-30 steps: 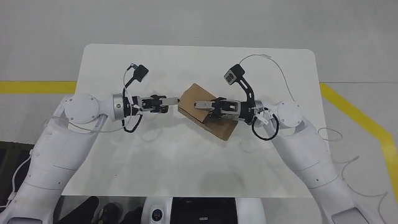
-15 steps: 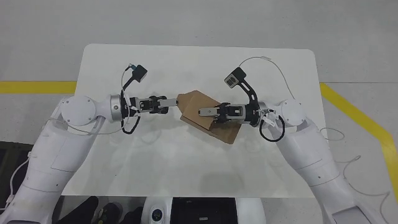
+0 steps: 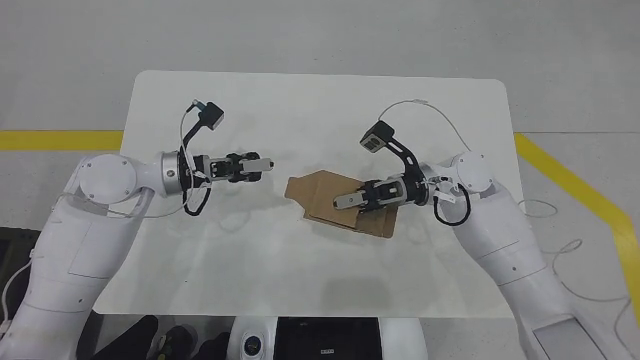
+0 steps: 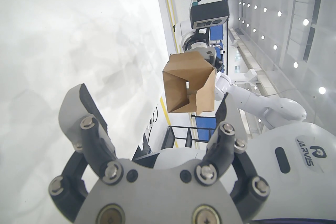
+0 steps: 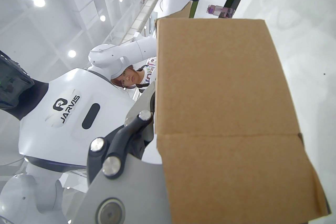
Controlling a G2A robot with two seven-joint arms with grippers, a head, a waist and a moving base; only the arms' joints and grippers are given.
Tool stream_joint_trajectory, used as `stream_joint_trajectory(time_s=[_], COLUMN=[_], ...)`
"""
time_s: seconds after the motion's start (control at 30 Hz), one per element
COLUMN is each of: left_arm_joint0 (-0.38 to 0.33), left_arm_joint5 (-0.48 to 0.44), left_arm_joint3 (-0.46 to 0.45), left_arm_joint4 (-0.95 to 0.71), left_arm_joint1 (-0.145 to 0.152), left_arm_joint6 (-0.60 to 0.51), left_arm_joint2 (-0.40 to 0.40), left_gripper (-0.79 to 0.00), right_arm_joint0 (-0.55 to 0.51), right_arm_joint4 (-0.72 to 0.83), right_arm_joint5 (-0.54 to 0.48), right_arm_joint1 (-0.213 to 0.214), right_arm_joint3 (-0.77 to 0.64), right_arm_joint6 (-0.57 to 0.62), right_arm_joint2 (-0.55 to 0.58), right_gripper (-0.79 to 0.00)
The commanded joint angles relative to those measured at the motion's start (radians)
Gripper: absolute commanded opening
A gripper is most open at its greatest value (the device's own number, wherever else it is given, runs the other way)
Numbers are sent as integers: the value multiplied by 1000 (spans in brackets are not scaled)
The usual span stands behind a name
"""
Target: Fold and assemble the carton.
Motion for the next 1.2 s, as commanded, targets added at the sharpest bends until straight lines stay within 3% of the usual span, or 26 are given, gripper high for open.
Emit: stream_joint_trajectory(time_s=[0.0,0.53,1.17], left_arm_joint0=[4,-7,10], left_arm_joint5=[-18,-25,-30], left_arm_joint3=[-24,-32,-47], left_arm_joint4=[11,82,93], left_arm_joint1=[-1,-9,-2], left_arm_joint6=[-11,13,4], left_arm_joint2=[12,81,64], left_gripper=[0,0,0], right_arm_joint0=[7,42,61], right_arm_joint4=[3,38,74], right_arm_joint5=[1,-4,-22], right_arm_joint1=[-2,-11,-21], right_arm_joint3=[3,-13,-7], right_arm_joint6=[1,-5,-23], right_arm_joint2=[-9,-57,-82], right_gripper=[-785,-785,-785])
